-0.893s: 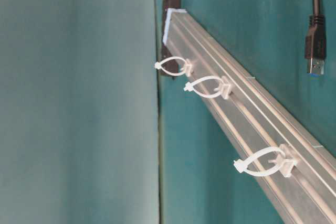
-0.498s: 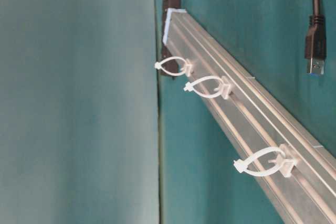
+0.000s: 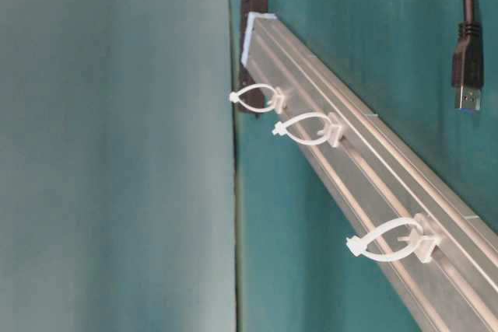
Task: Pass the USB cable through three rings with both arms.
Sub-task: 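Move the right gripper toward the black USB cable on the table, then grasp the black USB cable near its plug with the right gripper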
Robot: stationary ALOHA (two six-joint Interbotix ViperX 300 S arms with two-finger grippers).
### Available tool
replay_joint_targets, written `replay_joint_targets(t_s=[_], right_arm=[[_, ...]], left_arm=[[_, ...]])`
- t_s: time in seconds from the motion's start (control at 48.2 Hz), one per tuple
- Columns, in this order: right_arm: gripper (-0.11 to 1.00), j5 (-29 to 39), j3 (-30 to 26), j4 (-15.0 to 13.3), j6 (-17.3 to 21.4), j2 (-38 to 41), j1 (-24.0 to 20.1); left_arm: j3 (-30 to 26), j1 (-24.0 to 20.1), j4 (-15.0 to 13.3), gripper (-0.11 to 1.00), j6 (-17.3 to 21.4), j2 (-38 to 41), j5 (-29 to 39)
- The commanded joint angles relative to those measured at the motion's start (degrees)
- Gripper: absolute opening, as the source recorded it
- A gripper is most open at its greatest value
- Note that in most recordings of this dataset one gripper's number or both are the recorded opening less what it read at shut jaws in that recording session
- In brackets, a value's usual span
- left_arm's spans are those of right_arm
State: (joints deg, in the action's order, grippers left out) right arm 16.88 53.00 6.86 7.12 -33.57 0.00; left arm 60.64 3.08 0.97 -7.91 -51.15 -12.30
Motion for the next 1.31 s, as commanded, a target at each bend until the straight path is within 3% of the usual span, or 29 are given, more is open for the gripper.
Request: replay_joint_targets(t_s=[0.0,0.311,0.415,0.498,0.685,0.789,1.287], right_arm=[[0.0,2.2,-3.1,0.1,0.2,3.8,-0.3],[0.01,13.5,-13.4,-1.5,-1.3,17.2,-1.1],[0.08,19.2,-17.7,-1.6,-3.0,22.0,-1.8],[0.21,22.7,-20.4,-1.7,-4.4,24.8,-2.5],[0.73,27.0,-24.2,-2.0,-6.4,29.3,-3.8],[0.91,27.2,-24.9,-2.3,-6.7,31.0,-4.5],[0.86,22.8,-25.3,-2.3,-6.3,38.5,-6.4]], left_arm=[[-1.4,-0.7,0.2,0.01,0.2,1.1,-0.2],[-1.5,-2.0,0.2,0.13,0.8,1.1,0.1],[-1.4,-2.0,0.2,0.18,0.8,1.0,0.1],[-1.4,-2.0,0.2,0.22,0.8,1.1,0.1],[-1.4,-2.1,0.2,0.31,0.8,1.0,0.1],[-1.4,-2.0,0.2,0.36,0.8,1.1,0.1],[-1.3,-2.1,0.2,0.4,0.7,1.1,0.0]])
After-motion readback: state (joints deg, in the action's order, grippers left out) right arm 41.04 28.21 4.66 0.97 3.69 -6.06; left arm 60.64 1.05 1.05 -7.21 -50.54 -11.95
